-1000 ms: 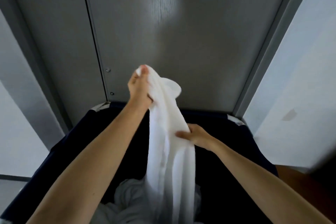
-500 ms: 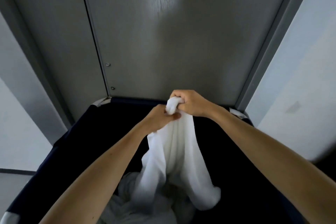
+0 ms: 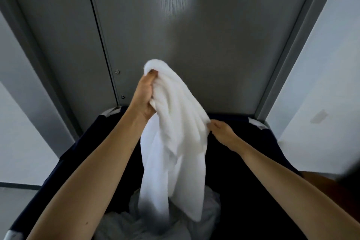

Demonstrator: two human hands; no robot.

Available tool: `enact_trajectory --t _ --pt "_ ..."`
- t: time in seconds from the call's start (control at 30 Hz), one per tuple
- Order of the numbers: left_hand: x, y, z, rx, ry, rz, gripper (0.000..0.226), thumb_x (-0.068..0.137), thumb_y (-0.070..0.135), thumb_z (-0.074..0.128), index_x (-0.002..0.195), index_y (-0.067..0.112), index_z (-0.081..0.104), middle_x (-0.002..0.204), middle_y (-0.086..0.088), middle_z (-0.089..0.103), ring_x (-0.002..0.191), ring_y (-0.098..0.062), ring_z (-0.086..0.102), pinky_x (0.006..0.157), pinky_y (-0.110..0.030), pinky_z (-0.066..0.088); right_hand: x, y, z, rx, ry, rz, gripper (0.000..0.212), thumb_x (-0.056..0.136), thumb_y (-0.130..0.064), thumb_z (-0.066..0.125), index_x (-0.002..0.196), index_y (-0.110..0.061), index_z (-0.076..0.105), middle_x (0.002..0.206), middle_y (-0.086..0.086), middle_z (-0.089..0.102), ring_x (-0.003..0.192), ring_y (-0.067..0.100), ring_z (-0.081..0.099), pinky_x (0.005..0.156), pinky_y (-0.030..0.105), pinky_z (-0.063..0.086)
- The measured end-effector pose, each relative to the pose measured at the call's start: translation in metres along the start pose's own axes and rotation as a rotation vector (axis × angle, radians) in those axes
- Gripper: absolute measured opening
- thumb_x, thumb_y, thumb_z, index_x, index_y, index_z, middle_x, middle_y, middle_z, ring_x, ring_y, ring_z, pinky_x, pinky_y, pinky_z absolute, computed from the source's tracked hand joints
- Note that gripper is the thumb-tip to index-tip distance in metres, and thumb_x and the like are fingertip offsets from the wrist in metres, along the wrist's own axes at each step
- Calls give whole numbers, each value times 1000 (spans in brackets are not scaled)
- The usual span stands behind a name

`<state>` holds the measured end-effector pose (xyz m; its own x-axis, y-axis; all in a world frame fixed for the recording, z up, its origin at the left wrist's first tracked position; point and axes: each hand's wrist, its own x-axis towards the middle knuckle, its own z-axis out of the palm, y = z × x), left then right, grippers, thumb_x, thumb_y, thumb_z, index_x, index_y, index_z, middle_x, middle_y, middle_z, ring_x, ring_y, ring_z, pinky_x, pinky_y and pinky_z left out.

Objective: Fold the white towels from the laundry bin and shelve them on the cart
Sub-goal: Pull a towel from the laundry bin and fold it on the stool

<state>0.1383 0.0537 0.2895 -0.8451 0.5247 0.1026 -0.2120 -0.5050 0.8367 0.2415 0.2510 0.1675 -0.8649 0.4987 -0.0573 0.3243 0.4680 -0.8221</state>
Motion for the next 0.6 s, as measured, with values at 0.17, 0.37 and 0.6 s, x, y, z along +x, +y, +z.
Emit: enact_trajectory --t 0.17,0.37,0.6 --pt "13 -22 -57 700 322 -1 45 81 21 73 123 16 58 107 3 63 102 -14 58 78 -24 46 12 -43 -36 42 303 -125 25 98 -15 38 94 2 56 88 9 52 84 16 46 61 28 27" --pt "-11 -74 -34 975 -174 -83 39 75 25 78 110 20 63 95 6 64 85 -8 60 60 -9 42 -7 -106 1 -386 -156 -534 20 95 -13 47 77 -15 52 74 -1 53 70 12 47 61 21 32" --pt "-16 -64 -23 697 22 56 29 89 1 55 70 22 63 62 12 60 61 0 54 60 -16 44 -16 -75 11 69 -96 -407 17 89 -29 62 81 -14 57 67 -10 50 60 0 43 59 18 39"
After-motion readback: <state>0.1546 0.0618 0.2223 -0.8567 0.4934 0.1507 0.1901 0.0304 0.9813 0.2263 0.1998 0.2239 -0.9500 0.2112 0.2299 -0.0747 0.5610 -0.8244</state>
